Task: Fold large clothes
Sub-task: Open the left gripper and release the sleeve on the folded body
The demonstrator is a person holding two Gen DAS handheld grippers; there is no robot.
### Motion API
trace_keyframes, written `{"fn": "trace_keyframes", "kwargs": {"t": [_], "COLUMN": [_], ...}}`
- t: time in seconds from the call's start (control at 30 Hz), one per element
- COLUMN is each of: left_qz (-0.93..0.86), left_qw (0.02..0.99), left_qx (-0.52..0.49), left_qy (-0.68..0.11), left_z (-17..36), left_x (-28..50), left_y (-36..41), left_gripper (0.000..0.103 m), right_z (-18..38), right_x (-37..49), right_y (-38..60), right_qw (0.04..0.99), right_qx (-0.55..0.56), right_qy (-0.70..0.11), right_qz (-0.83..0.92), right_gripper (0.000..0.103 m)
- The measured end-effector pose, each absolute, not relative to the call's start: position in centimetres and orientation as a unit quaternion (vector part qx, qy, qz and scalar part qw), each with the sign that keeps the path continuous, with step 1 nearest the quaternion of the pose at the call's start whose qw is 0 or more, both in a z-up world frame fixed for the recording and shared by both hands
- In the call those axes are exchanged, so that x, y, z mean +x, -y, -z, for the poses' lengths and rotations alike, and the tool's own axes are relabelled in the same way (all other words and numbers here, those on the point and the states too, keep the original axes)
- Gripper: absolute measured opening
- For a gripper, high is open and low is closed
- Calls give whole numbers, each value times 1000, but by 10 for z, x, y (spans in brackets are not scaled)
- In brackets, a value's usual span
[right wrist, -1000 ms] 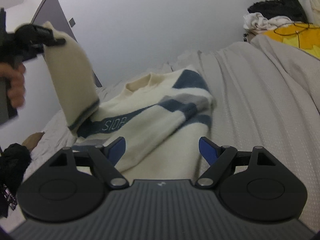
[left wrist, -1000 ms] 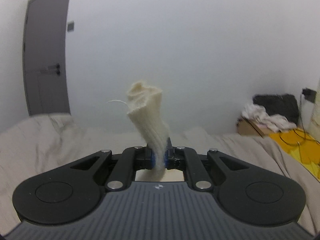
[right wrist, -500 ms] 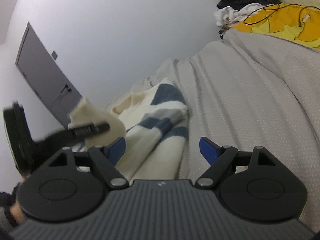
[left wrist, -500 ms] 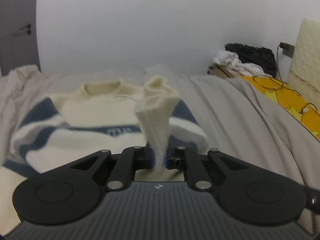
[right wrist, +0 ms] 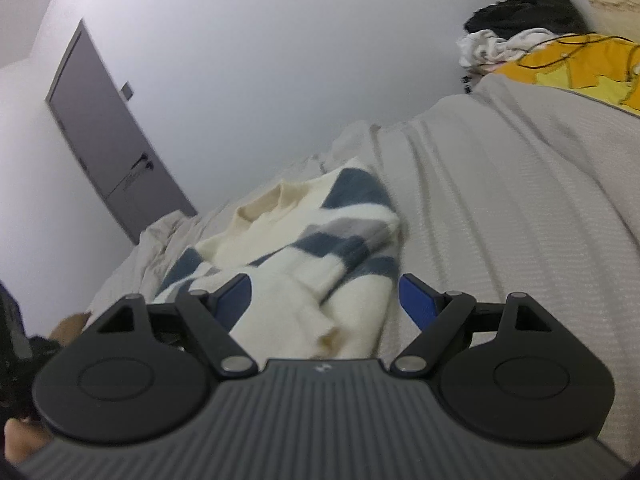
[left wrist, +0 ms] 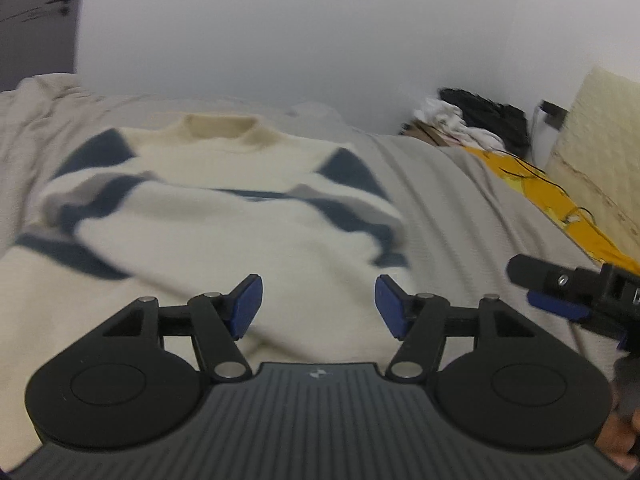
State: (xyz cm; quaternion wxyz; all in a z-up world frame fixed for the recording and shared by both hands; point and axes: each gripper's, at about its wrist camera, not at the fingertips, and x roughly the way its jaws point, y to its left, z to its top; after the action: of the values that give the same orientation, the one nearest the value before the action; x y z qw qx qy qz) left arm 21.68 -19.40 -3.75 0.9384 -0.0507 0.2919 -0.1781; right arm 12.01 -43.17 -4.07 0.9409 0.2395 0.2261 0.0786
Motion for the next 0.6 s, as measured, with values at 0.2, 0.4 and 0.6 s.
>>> {"fn": "trace_keyframes", "kwargs": {"t": [0.2,0.4,0.6], "left_qz": [147,130,109], "left_qw": [947,951,938], "left_qx": [-58,-59,-58], "left_qy": [-279,-274,-323], "left_z": [50,62,93], "left_x": [226,253,284], "left_y": [152,132,118], "left_gripper": [68,68,68], "right_z": [47,61,88], "right_x": [140,163,195], "right_y": [387,344,328], "right_qw": [941,942,939], "right_qx": [199,136,111], "right_qy": [-249,-272,-304], "right_qz": [-110,-141,-120], "right_gripper": [64,49,49]}}
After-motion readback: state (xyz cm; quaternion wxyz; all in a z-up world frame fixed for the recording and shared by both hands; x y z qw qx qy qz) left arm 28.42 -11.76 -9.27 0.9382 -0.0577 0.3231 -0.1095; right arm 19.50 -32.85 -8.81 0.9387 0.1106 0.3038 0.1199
